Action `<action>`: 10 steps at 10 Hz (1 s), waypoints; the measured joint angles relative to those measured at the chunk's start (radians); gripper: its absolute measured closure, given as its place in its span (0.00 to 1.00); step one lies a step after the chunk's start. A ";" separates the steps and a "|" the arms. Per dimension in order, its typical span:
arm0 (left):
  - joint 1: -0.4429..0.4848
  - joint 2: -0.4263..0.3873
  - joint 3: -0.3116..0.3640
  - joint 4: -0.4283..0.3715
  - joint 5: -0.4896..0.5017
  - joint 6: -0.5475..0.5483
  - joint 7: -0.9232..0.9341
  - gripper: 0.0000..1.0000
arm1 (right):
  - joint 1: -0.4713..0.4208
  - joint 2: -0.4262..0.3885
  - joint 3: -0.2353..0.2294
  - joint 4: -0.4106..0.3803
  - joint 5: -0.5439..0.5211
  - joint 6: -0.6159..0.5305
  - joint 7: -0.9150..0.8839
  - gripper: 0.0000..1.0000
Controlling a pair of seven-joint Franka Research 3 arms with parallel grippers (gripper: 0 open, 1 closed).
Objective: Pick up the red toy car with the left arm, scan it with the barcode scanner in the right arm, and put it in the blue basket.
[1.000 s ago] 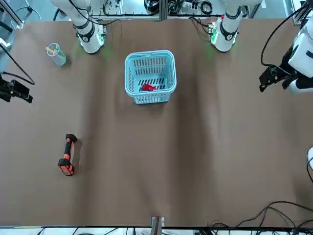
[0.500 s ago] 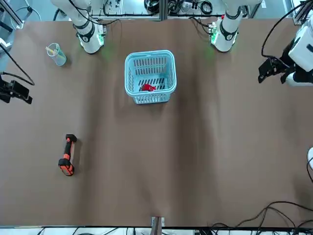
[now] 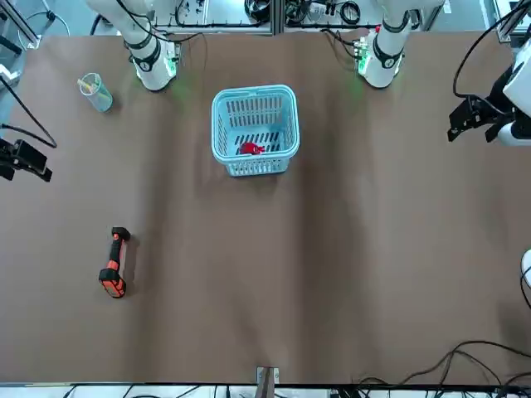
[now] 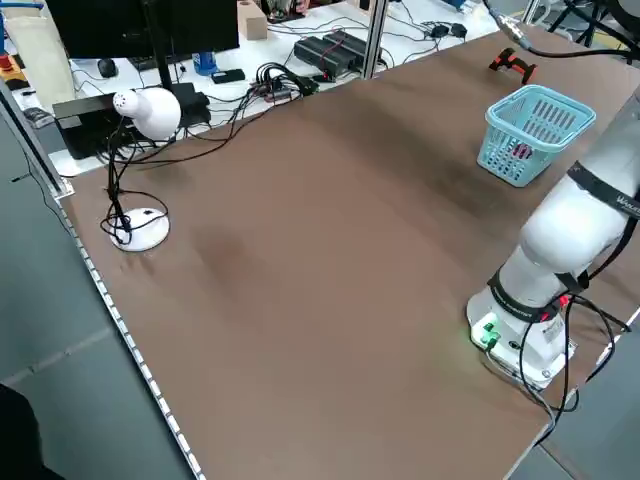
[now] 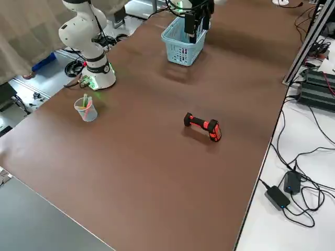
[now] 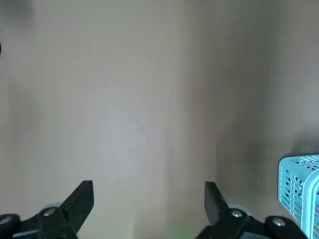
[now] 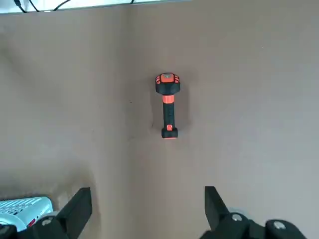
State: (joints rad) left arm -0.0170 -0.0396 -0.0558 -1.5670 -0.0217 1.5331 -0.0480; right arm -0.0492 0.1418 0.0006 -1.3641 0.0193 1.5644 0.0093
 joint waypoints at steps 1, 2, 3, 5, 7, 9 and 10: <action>0.000 0.000 -0.001 0.000 0.000 0.000 -0.001 0.02 | 0.000 0.000 0.000 -0.001 0.000 0.001 0.000 0.00; 0.000 0.000 -0.001 0.000 0.000 0.000 -0.001 0.02 | 0.000 0.000 0.000 -0.004 0.000 0.002 0.000 0.00; -0.001 0.000 -0.002 0.000 0.000 0.000 -0.001 0.02 | 0.000 0.000 0.001 -0.006 0.000 0.002 0.000 0.00; -0.007 0.004 -0.003 0.000 0.007 0.000 -0.002 0.02 | 0.001 0.000 0.003 -0.008 0.000 0.002 0.000 0.00; -0.009 0.011 -0.009 0.000 0.040 0.000 -0.007 0.01 | 0.003 0.000 0.005 -0.009 0.000 -0.005 0.000 0.00; -0.009 0.012 -0.015 0.000 0.042 0.000 -0.011 0.01 | 0.017 0.000 0.007 -0.010 0.000 -0.015 0.000 0.00; -0.009 0.012 -0.015 0.001 0.042 0.000 -0.011 0.01 | 0.021 0.000 0.007 -0.011 0.000 -0.016 0.000 0.00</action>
State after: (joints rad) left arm -0.0257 -0.0277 -0.0710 -1.5660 0.0198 1.5331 -0.0593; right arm -0.0287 0.1421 0.0077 -1.3750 0.0197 1.5485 0.0093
